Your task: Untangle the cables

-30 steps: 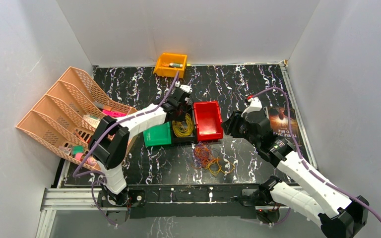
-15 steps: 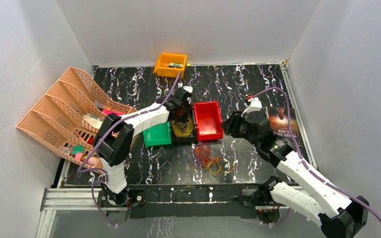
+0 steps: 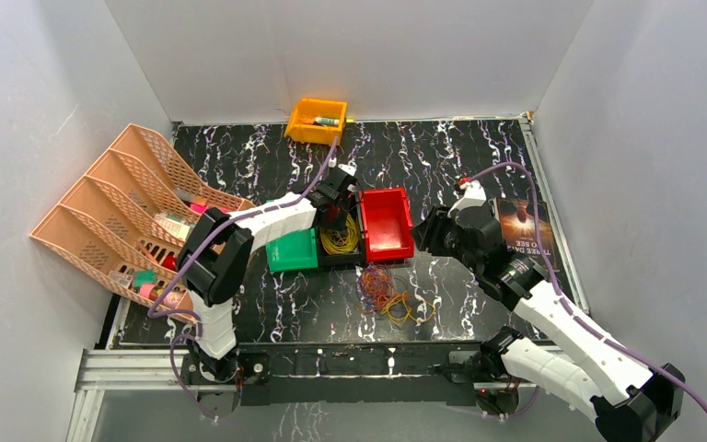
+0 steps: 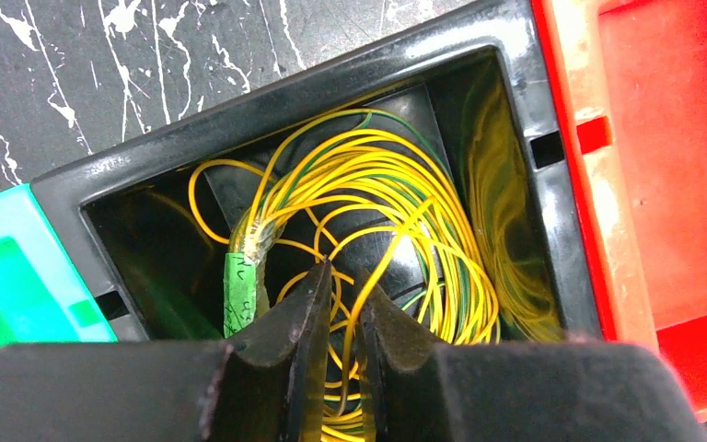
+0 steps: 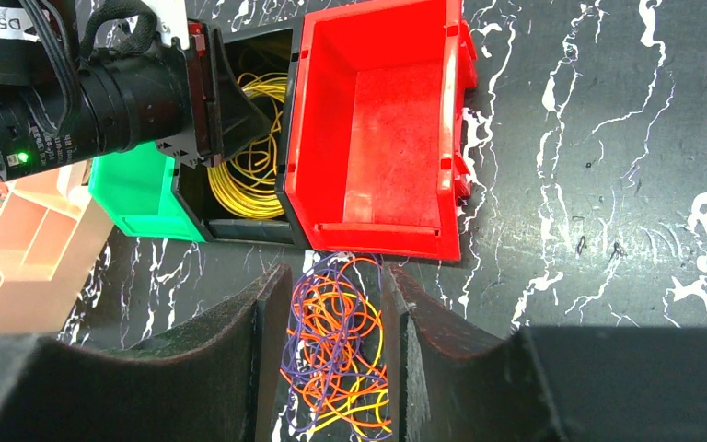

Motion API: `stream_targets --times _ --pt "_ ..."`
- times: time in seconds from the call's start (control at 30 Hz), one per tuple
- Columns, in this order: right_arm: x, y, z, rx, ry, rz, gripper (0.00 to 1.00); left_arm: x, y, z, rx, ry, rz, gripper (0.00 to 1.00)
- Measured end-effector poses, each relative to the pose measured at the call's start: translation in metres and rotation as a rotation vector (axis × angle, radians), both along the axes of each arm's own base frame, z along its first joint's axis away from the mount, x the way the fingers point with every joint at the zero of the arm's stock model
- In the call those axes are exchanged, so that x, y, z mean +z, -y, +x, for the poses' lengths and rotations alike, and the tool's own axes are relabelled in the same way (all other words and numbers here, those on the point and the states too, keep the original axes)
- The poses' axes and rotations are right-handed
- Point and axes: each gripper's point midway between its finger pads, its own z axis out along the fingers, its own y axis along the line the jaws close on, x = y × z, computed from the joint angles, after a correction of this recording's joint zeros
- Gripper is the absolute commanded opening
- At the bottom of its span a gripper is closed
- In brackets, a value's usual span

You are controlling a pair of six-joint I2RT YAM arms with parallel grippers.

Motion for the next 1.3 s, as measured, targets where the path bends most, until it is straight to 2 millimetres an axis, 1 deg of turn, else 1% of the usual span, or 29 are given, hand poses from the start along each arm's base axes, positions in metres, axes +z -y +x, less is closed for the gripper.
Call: stream_targets --times 0.1,0.17,0.3,0.5,0.63,0.77,0.93,1.0,1.13,1.23,1.3 --pt "0.0 0.0 0.0 0.001 -0.001 0.0 0.49 0.001 -0.001 0.001 -0.001 0.004 0.004 0.3" --pt "0.0 -0.001 0.0 0.003 -0.001 0.001 0.49 0.003 0.0 0.001 -0.006 0.009 0.001 0.39" --pt "-0.001 -0.002 0.0 0.008 -0.006 0.0 0.49 0.018 0.0 0.002 -0.013 0.034 -0.016 0.52" --pt "-0.003 -0.003 -0.001 0.013 -0.013 -0.002 0.49 0.05 -0.002 0.003 -0.014 0.097 -0.045 0.59" --pt "-0.004 -0.003 0.0 0.013 -0.015 -0.003 0.5 0.06 -0.006 0.003 -0.008 0.118 -0.041 0.61" --pt "-0.004 -0.003 0.0 0.013 -0.015 -0.004 0.5 0.07 -0.007 0.003 -0.007 0.135 -0.049 0.62" --pt "-0.004 -0.003 0.0 0.013 -0.015 -0.004 0.5 0.087 -0.006 0.001 -0.035 0.164 -0.071 0.55" --pt "-0.004 -0.003 0.0 0.013 -0.015 -0.004 0.5 0.091 -0.004 0.0 -0.056 0.168 -0.081 0.52" --pt "-0.004 -0.003 0.0 0.013 -0.016 -0.004 0.5 0.088 0.001 -0.002 -0.097 0.155 -0.086 0.44" --pt "-0.004 -0.003 0.0 0.013 -0.016 -0.004 0.5 0.082 0.002 -0.003 -0.116 0.14 -0.077 0.43" --pt "-0.004 -0.003 0.0 0.013 -0.016 -0.004 0.5 0.073 0.004 -0.003 -0.127 0.121 -0.068 0.42"
